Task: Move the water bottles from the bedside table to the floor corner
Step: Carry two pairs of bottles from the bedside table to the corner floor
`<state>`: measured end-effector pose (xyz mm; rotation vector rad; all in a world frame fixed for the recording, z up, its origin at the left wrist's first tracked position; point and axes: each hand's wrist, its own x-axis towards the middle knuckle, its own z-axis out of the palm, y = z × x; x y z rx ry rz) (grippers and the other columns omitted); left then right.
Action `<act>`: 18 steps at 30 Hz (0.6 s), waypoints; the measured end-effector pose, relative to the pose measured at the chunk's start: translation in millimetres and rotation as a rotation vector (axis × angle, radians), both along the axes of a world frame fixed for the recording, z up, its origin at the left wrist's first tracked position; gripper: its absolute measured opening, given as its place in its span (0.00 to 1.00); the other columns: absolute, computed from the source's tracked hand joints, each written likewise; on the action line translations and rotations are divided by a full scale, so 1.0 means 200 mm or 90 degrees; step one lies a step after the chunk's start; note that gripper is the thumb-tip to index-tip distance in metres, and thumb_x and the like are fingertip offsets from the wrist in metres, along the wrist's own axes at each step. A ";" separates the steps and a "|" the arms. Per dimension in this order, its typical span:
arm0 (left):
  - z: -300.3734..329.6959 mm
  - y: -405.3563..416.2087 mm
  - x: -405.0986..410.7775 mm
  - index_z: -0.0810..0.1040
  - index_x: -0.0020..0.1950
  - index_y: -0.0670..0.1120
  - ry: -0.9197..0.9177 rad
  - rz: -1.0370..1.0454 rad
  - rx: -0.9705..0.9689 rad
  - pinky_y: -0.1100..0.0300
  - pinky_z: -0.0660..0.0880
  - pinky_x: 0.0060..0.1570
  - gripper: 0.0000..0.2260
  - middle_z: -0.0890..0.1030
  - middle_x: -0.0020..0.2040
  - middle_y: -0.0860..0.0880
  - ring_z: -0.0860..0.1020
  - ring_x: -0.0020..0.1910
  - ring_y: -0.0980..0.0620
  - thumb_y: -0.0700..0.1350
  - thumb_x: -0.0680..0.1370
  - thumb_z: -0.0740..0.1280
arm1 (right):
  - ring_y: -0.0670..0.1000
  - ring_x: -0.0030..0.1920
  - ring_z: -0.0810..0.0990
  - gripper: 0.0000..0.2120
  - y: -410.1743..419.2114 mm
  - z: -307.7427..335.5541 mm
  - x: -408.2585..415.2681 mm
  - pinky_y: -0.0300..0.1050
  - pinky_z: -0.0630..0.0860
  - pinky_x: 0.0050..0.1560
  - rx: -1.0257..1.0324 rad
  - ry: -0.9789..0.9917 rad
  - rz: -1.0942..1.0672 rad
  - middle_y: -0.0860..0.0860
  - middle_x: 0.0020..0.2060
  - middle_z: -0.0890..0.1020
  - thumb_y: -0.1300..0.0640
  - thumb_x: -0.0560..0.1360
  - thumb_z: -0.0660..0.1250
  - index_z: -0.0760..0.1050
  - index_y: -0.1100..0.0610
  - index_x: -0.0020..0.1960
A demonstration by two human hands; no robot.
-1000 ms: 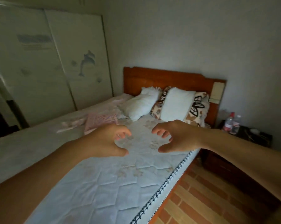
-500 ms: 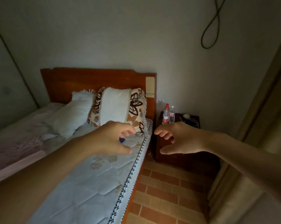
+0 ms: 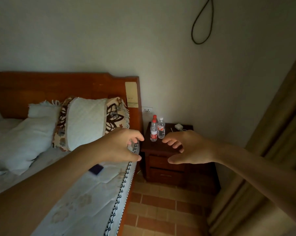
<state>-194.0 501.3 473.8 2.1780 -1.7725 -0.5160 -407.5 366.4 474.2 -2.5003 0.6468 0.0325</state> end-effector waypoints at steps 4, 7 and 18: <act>-0.04 -0.35 0.26 0.75 0.64 0.57 0.009 -0.012 -0.004 0.61 0.76 0.54 0.27 0.79 0.60 0.54 0.77 0.58 0.57 0.53 0.66 0.77 | 0.47 0.63 0.77 0.28 -0.30 -0.04 0.19 0.45 0.78 0.62 0.003 0.001 -0.027 0.49 0.66 0.76 0.51 0.73 0.74 0.70 0.48 0.71; -0.07 -0.60 0.42 0.75 0.64 0.56 0.009 -0.034 -0.001 0.65 0.74 0.49 0.27 0.79 0.59 0.54 0.78 0.57 0.57 0.54 0.66 0.77 | 0.47 0.63 0.77 0.28 -0.53 -0.05 0.34 0.44 0.77 0.62 0.019 0.007 -0.041 0.49 0.66 0.76 0.51 0.73 0.74 0.70 0.48 0.71; -0.26 -1.48 0.79 0.73 0.67 0.55 -0.015 -0.022 0.031 0.59 0.75 0.58 0.27 0.78 0.63 0.53 0.76 0.60 0.57 0.51 0.68 0.75 | 0.48 0.65 0.76 0.29 -1.39 -0.25 0.75 0.49 0.76 0.65 0.058 0.038 -0.054 0.49 0.67 0.75 0.50 0.72 0.74 0.68 0.47 0.71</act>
